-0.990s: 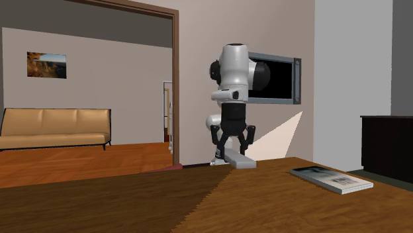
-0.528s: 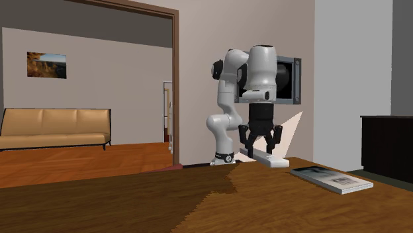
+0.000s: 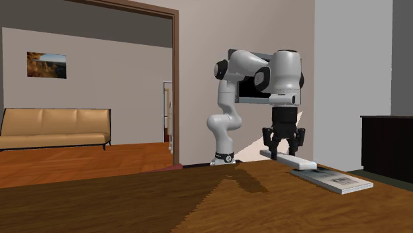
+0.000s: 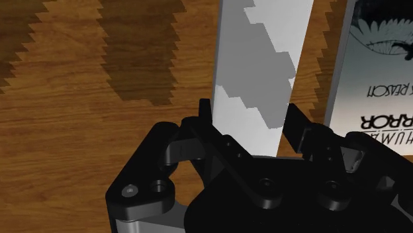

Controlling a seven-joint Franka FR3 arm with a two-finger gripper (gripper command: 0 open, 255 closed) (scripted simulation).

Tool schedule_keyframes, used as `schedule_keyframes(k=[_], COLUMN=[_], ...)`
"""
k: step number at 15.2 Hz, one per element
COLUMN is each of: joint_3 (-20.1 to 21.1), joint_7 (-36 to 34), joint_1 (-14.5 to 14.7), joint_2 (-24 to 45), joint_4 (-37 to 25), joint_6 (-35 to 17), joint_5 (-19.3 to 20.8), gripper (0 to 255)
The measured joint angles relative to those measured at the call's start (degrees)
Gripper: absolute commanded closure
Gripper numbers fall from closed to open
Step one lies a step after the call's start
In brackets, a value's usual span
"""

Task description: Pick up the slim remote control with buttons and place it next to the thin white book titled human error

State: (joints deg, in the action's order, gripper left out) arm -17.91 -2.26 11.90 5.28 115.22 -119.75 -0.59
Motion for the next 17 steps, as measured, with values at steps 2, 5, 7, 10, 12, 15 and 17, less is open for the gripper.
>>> schedule_keyframes(k=[2, 5, 7, 10, 12, 15, 17], joint_3=[0.07, 0.07, 0.08, 0.25, 0.32, 0.30, 0.30], joint_7=[-0.01, 0.35, 0.57, 0.63, 0.87, 1.03, 1.04], joint_1=[0.03, -0.11, -0.19, -0.15, -0.23, -0.31, -0.31], joint_2=[0.70, 1.86, 2.51, 3.60, 4.52, 4.73, 4.75], joint_4=[0.44, 1.71, 2.53, 3.71, 4.22, 4.52, 4.56], joint_6=[-1.10, -3.47, -4.90, -7.12, -8.50, -9.01, -9.08], joint_5=[-0.24, -0.68, -0.94, -1.38, -1.75, -1.85, -1.86], gripper=[255, 255, 255, 255, 255, 255, 255])
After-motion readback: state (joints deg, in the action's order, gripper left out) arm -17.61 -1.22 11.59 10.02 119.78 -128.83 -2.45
